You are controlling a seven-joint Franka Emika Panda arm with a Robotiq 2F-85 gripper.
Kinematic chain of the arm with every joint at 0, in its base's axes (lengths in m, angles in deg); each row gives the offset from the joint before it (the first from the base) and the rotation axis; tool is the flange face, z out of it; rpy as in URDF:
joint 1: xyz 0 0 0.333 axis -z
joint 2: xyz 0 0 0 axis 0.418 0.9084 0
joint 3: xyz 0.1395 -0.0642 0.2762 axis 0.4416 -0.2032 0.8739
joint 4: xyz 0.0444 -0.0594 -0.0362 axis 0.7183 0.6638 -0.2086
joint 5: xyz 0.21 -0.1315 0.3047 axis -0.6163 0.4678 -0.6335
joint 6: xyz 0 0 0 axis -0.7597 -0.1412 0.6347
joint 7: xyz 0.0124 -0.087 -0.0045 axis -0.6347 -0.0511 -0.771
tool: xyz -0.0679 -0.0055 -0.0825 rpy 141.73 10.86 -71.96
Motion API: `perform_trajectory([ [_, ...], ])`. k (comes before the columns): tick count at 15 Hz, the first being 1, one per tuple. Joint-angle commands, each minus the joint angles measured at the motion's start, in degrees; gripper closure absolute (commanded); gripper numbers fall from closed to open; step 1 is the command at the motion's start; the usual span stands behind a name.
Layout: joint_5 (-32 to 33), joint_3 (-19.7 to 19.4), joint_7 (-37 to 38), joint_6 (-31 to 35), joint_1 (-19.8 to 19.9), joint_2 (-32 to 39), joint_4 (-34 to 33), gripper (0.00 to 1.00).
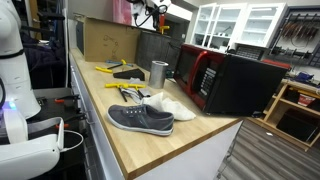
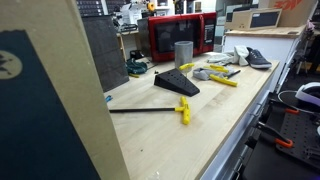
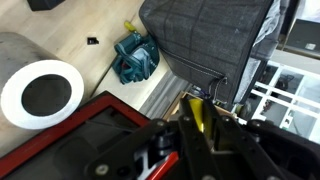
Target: Put one wrench in the silver container then place the wrench on the black stand.
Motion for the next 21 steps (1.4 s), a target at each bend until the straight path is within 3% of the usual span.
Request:
perform_trajectory([
  [1, -6.9, -0.3, -4.5, 0.2, 1.6, 0.1, 0.3, 0.96],
  [12, -21.8, 0.1, -16.7, -1.7, 4.2, 6.5, -0.3, 0.96],
  [21, -25.5, -0.1, -21.5, -4.5, 6.2, 10.1, 1.6, 0.96],
])
